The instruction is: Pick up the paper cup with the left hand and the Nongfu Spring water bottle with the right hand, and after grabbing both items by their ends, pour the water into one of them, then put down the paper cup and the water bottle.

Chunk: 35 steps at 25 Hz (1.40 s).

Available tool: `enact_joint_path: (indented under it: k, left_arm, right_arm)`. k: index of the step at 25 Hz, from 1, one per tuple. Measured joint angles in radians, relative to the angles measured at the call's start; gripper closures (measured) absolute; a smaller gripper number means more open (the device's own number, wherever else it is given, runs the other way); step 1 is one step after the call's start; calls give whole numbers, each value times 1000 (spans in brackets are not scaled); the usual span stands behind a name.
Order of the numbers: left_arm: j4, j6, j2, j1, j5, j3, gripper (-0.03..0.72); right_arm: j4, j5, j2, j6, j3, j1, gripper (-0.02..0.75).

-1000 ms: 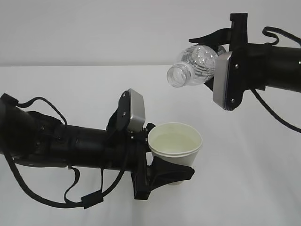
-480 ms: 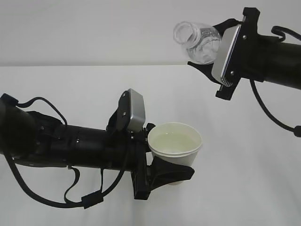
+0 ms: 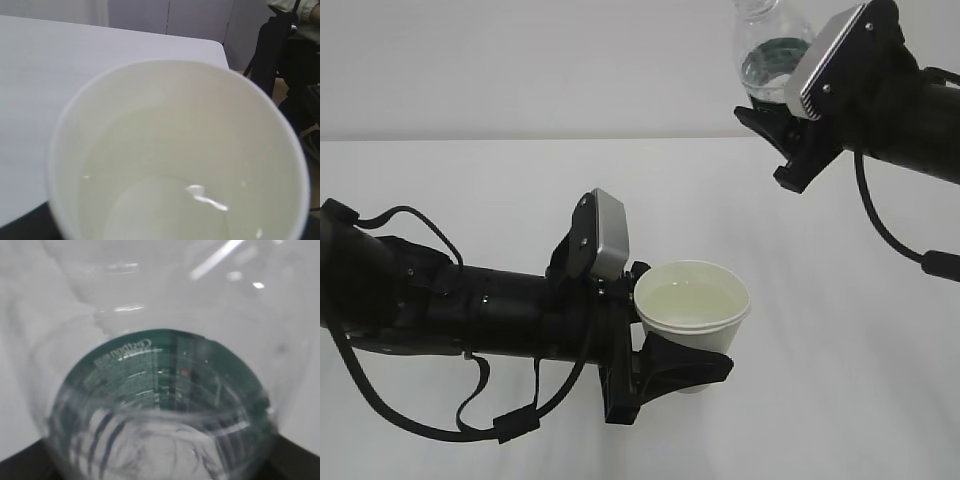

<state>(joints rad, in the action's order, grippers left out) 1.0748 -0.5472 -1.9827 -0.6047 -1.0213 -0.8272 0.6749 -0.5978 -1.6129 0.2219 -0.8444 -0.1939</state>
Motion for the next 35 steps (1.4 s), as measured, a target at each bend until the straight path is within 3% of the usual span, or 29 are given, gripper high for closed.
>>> enact_joint_path:
  k: [7, 24, 35]
  left_arm:
    - [0, 0, 0, 0, 0, 0, 216]
    - [0, 1, 0, 0, 2, 0, 216]
    - [0, 2, 0, 0, 5, 0, 216]
  right_arm:
    - [-121, 46, 0, -97, 0, 0, 246]
    - [-357, 100, -2, -122, 40, 0, 246]
    - [-567, -139, -120, -122, 133, 0, 246]
